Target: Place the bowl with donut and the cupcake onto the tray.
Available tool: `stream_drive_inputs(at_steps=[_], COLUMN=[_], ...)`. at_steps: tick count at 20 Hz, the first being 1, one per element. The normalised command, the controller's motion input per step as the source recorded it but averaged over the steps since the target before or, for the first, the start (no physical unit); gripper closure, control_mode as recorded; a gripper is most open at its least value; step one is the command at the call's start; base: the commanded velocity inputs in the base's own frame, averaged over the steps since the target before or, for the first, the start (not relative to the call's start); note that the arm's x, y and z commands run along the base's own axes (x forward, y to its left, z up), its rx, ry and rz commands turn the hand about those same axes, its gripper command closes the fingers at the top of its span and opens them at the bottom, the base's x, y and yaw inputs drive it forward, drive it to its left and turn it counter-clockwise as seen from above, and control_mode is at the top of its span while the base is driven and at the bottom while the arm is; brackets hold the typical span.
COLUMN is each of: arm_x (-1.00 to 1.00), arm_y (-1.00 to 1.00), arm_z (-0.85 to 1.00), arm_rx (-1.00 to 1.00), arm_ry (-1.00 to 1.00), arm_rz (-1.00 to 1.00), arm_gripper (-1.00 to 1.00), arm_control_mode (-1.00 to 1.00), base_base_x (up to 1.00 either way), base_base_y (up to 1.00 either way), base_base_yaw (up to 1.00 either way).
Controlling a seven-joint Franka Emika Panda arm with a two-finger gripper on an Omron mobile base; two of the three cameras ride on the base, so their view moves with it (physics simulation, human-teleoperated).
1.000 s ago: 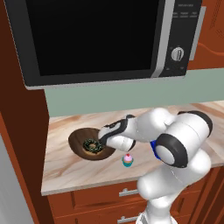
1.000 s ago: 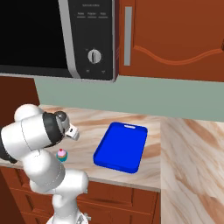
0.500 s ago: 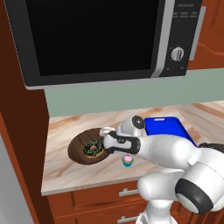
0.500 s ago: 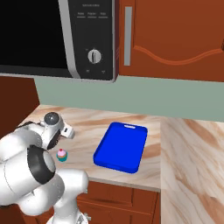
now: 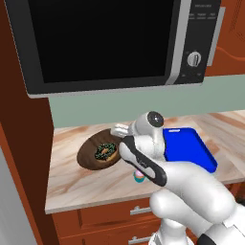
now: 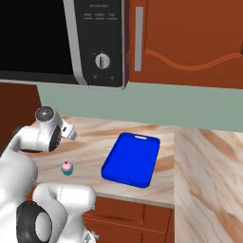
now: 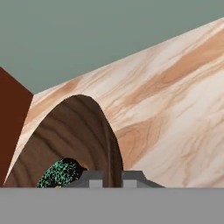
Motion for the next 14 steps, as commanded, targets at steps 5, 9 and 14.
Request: stream_drive_inputs(at_steps=[5, 9, 14], arm_x=[-0.04, -0.06, -0.09], arm_y=[-0.24, -0.58, -0.73], arm_z=[1.0, 0.81, 0.36], arm_rx=[0.0, 0.04, 0.08], arm_ry=[0.05, 0.0, 0.0], arm_rz=[-0.08, -0.07, -0.05], arm_gripper=[1.0, 1.0, 1.0], arm_control_mode=[-1.0, -1.0, -1.0], base_base_x=[0.0, 0.0, 0.0], base_base_y=[0.0, 0.0, 0.0], base_base_yaw=[0.0, 0.0, 0.0])
